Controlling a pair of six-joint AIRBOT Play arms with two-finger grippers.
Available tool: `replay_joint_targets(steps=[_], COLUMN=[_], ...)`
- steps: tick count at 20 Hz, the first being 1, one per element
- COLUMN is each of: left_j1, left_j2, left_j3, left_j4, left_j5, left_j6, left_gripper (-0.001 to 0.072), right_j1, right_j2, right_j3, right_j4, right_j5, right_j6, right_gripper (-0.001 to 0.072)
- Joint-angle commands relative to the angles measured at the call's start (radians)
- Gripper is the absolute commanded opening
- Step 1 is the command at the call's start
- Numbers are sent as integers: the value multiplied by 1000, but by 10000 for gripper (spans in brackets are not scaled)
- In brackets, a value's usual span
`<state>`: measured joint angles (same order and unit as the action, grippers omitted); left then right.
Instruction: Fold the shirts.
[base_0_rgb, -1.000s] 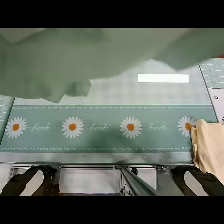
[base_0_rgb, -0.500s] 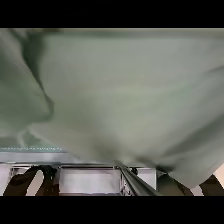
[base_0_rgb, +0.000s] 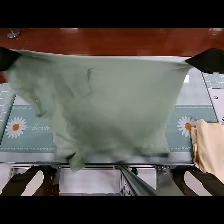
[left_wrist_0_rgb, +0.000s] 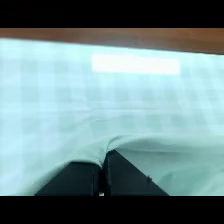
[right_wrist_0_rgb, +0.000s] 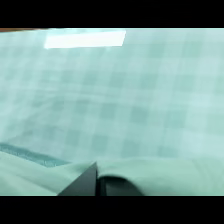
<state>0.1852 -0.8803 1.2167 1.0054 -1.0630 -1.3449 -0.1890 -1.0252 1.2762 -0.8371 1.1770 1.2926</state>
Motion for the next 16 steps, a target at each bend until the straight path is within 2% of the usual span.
replay_joint_targets(steps=[1, 5, 9, 10, 11, 12, 14, 16], left_j1=[-58, -107, -118, -116, -109, -96, -21, 98], left_j2=[-198, -430, -592, -613, -626, -628, -627, -626], left_j3=[-69, -18, 45, 54, 66, 77, 130, 188], left_j4=[-4, -64, -208, -230, -231, -231, -201, -128], left_j5=[216, 383, 393, 391, 377, 351, 169, -109], left_j6=[-1, -4, -4, -4, -3, -5, 1, -7], left_gripper=[23, 23, 25, 78, 369, 703, 703, 702], right_j1=[6, 58, 94, 89, 77, 58, -11, -105], right_j2=[-260, -551, -762, -792, -808, -809, -784, -732], right_j3=[-10, 201, 413, 445, 471, 488, 514, 515], right_j4=[134, 151, 153, 153, 155, 154, 145, 65], right_j5=[-185, -270, -283, -267, -234, -194, -46, 178], right_j6=[-46, 9, 145, 180, 194, 193, 190, 175], right_gripper=[20, 19, 33, 302, 606, 625, 625, 623])
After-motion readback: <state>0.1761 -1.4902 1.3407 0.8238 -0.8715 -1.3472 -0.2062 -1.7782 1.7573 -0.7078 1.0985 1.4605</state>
